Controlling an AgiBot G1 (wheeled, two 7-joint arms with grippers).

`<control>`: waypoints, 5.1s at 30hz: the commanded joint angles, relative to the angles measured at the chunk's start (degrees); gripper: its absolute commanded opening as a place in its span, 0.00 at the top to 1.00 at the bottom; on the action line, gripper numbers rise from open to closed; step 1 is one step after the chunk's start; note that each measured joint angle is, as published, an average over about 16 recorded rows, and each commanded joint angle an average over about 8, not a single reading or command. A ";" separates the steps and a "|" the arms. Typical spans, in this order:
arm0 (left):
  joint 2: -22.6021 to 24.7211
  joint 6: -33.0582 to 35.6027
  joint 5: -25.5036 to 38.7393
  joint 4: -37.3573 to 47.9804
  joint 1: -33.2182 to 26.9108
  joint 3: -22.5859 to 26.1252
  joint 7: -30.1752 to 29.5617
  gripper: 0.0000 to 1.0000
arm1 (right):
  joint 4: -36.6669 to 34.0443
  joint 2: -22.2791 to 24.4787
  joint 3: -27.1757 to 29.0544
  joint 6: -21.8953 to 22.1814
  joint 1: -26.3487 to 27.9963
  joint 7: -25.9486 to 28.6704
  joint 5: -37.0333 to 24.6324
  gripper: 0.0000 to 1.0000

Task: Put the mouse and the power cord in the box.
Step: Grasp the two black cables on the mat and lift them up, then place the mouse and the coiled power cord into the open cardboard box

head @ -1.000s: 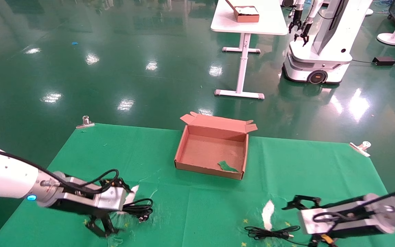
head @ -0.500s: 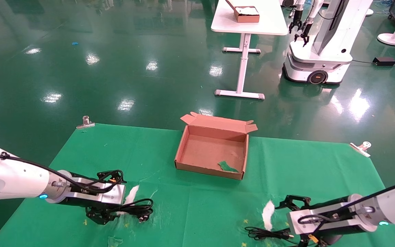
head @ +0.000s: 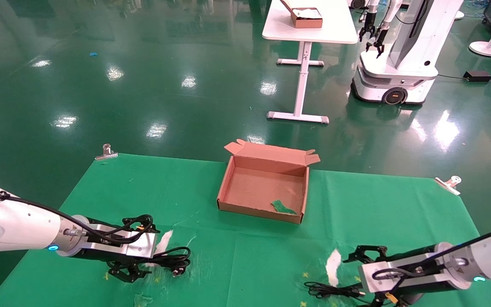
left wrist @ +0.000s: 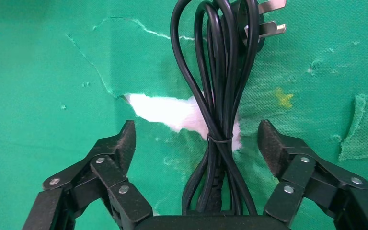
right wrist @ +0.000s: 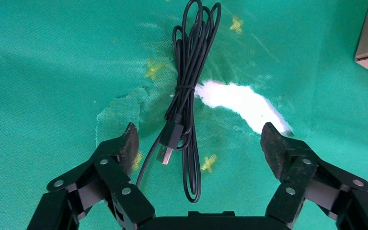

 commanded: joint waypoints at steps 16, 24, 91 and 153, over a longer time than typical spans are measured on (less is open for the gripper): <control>-0.13 -0.01 -0.06 -0.62 0.11 0.03 -0.32 1.00 | 0.66 0.23 0.08 -0.20 -0.22 0.19 0.21 1.00; -0.16 -0.04 -0.07 -0.72 0.14 0.03 -0.36 1.00 | 0.75 0.26 0.12 -0.23 -0.25 0.21 0.24 1.00; 3.02 5.26 -9.58 0.58 -22.39 -6.29 -22.32 1.00 | -0.06 -12.76 14.32 31.92 -1.03 1.78 20.66 0.00; 7.84 -33.41 -24.25 -36.06 1.47 29.83 -45.04 0.00 | 43.78 24.23 13.86 1.43 1.62 24.74 22.30 0.00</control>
